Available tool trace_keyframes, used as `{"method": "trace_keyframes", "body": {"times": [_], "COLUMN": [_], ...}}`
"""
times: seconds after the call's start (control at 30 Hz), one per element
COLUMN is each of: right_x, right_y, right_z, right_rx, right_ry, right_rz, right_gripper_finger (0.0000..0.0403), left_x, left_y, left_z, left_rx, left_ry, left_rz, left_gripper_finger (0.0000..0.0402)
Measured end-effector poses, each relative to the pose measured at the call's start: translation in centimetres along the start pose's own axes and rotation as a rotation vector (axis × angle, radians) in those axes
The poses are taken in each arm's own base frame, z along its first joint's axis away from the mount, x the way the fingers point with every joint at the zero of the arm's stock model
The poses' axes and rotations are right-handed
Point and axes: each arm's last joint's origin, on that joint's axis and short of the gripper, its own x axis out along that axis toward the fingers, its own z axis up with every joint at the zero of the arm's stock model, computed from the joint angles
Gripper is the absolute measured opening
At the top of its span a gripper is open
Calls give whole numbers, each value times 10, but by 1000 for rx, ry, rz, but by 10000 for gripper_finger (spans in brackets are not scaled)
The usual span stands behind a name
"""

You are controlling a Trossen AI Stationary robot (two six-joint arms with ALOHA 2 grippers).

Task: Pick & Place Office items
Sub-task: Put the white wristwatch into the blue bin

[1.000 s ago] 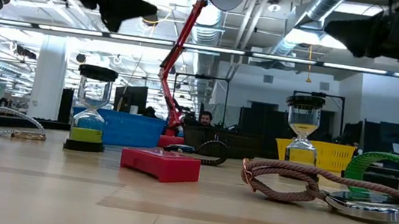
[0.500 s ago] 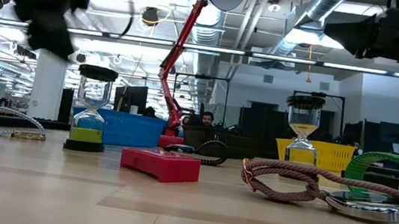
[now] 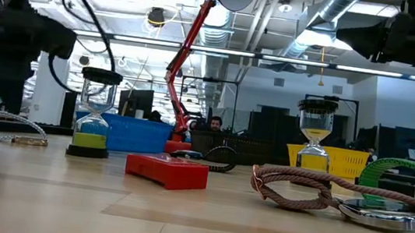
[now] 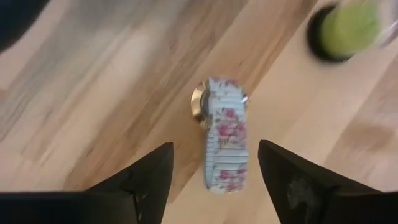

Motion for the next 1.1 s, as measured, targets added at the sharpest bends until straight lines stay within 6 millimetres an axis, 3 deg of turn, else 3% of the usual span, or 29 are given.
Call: {"method": "trace_keyframes", "body": {"times": [0.4, 0.97, 1.1], "right_x": [0, -1, -1], "right_y": [-9, -16, -16], "right_z": [-3, -7, -7], "right_rx": [173, 232, 232], "right_ry": [14, 57, 56], "right_rz": [-80, -195, -197], "right_gripper_finger": [127, 127, 127], "left_x": [20, 24, 24], "left_y": [-10, -10, -10], "left_z": [0, 1, 1], "left_rx": [88, 92, 139], "left_ry": [55, 64, 65], "left_rz": [46, 59, 57], "left_gripper_finger": [246, 83, 73]}}
